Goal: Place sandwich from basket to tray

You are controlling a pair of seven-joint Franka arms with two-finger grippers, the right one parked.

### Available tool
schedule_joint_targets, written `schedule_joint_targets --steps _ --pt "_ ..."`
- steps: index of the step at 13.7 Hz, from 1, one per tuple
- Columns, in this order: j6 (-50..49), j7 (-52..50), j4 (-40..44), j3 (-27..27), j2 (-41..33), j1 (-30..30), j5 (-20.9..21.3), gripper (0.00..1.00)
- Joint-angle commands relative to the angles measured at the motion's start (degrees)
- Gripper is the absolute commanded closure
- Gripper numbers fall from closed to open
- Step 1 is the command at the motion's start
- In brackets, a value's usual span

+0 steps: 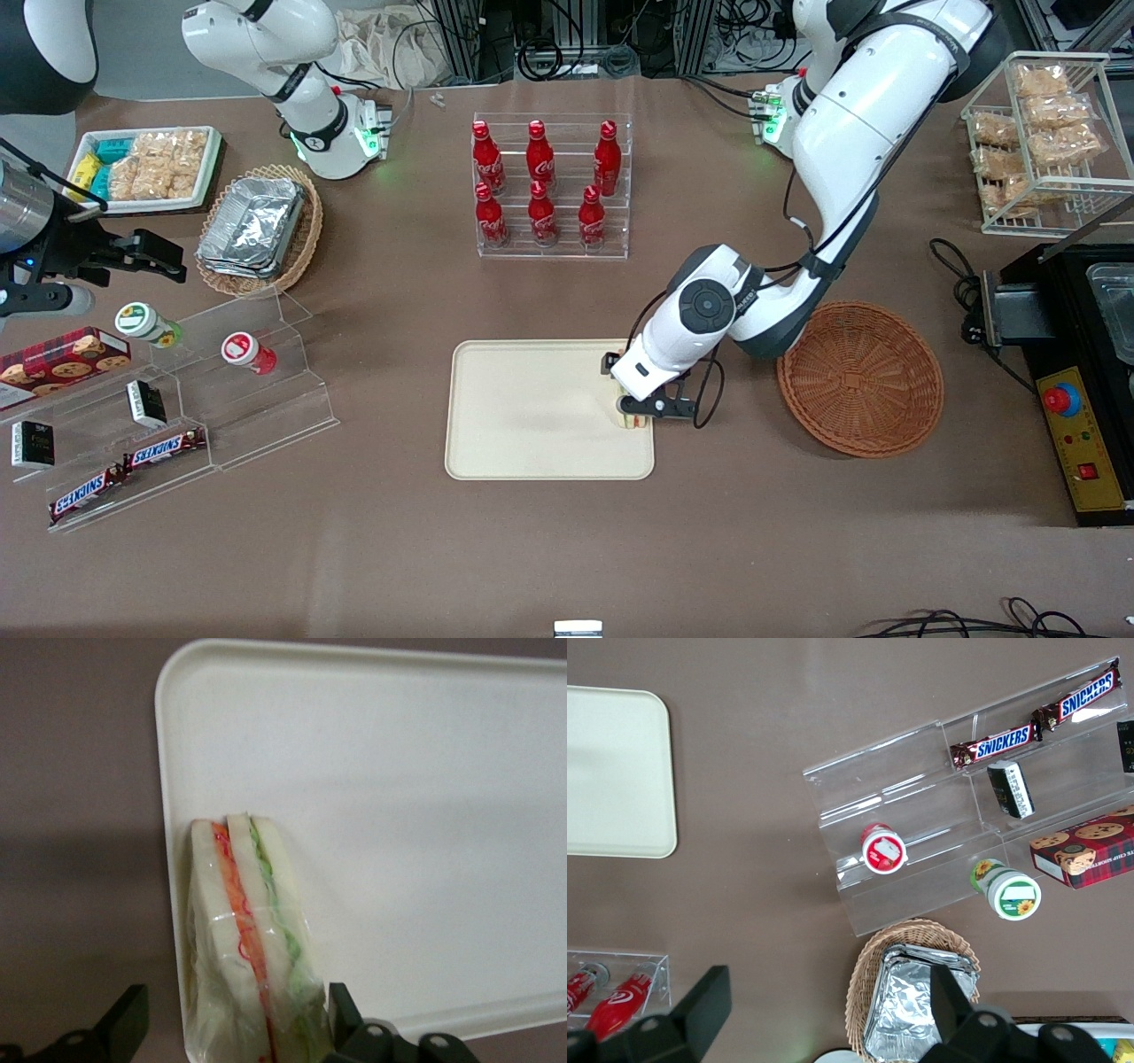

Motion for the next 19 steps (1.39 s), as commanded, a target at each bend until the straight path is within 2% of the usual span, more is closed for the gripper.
schedule_joint_targets --steps 1,4,8,9,11,12,14,16,18,19 --pt "-1.81 -2.18 0.46 0.43 -5.82 2.06 0.51 0.01" --pt "-14.96 -1.3 1.16 0.25 -13.82 6.63 -0.02 0.01" --pt "-28.49 -0.17 3.96 -0.1 -20.6 12.34 -2.22 0.01" --pt "-32.45 2.36 5.19 -0.1 -22.09 13.58 -3.87 0.01" --pt "-41.75 10.61 9.4 0.34 -24.21 16.82 -10.45 0.01" --pt "-47.37 13.7 11.77 1.39 -24.74 17.45 -11.09 0.01" --pt "-54.26 16.97 15.82 8.04 -25.62 16.15 -13.01 0.01" --pt "-57.18 20.04 15.32 15.07 -30.35 14.83 -16.36 0.01" --pt "-58.24 21.81 9.9 22.36 -36.31 10.01 -15.93 0.01" --pt "-57.63 21.9 6.29 23.97 -39.48 8.94 -15.75 0.01"
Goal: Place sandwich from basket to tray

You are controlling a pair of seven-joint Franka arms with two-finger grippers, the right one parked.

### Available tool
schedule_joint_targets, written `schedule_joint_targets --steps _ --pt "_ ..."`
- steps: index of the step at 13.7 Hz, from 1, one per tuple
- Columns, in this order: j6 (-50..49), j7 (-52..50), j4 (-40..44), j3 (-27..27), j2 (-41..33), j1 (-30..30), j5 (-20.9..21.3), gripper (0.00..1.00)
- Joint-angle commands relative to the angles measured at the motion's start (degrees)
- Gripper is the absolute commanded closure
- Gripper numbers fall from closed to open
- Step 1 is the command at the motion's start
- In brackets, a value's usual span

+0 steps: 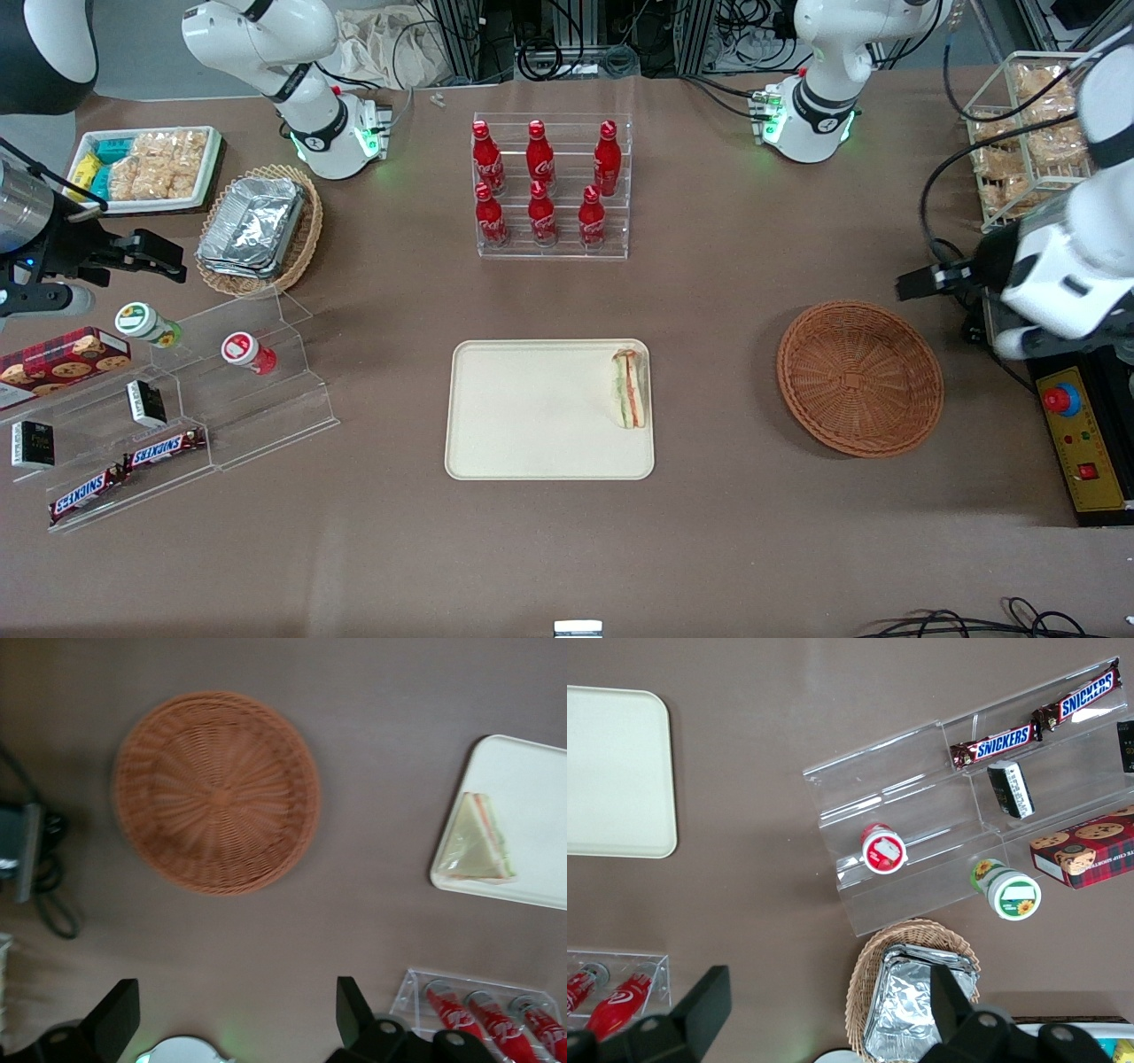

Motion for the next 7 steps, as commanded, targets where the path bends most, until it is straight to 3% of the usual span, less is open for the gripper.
schedule_joint_targets --steps 1,7 --pt "0.77 0.65 -9.75 4.46 -9.33 -3.69 -0.48 0.01" --pt "0.51 0.21 -8.28 1.57 -7.86 -4.21 4.08 0.01"
